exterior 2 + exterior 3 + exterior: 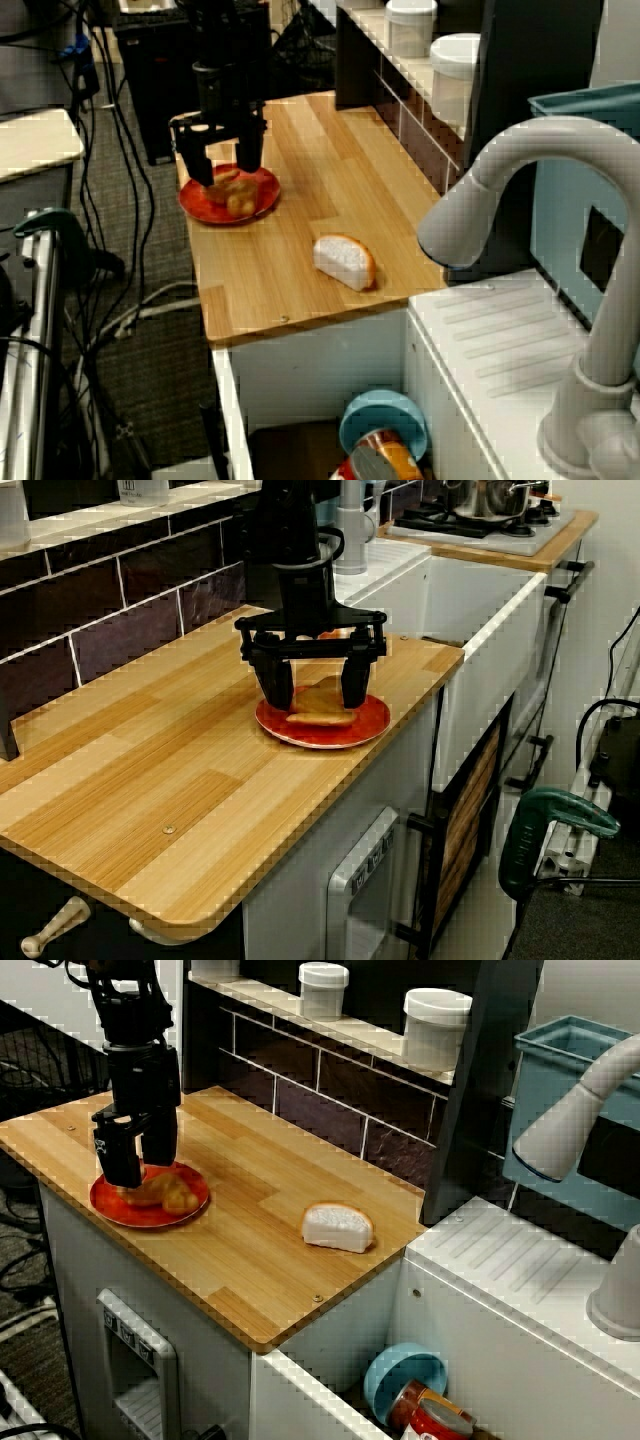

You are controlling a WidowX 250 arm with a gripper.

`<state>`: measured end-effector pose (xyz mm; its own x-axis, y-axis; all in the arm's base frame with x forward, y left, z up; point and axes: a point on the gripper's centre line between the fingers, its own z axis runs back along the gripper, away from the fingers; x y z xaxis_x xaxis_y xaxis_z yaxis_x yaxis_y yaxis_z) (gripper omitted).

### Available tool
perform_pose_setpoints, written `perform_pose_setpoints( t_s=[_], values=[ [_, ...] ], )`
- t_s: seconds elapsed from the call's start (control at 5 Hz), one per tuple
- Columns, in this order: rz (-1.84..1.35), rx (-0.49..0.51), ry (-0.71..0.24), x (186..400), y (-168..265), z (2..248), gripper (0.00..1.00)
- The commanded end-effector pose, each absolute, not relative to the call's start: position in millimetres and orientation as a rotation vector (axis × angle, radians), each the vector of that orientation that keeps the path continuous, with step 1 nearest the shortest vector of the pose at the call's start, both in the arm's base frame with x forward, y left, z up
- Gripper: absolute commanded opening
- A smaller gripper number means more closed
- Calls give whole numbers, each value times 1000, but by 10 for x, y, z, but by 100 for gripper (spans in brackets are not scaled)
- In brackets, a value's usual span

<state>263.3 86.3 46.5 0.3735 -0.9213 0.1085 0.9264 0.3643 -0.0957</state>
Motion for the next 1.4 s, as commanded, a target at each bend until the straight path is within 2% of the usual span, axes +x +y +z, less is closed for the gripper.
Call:
perform_pose_setpoints(
  t_s=[0.0, 0.4, 0.6, 1.0, 1.2],
  values=[
    [-1156, -158, -73, 2759, 906, 638, 100],
    [-1048, -179, -100, 2854, 500, 840, 100],
    [-986, -194, -108, 2829, 264, 884, 100],
    [-922, -137, -91, 2798, -203, 857, 100],
    [-888, -144, -123, 2860, -360, 904, 100]
  ],
)
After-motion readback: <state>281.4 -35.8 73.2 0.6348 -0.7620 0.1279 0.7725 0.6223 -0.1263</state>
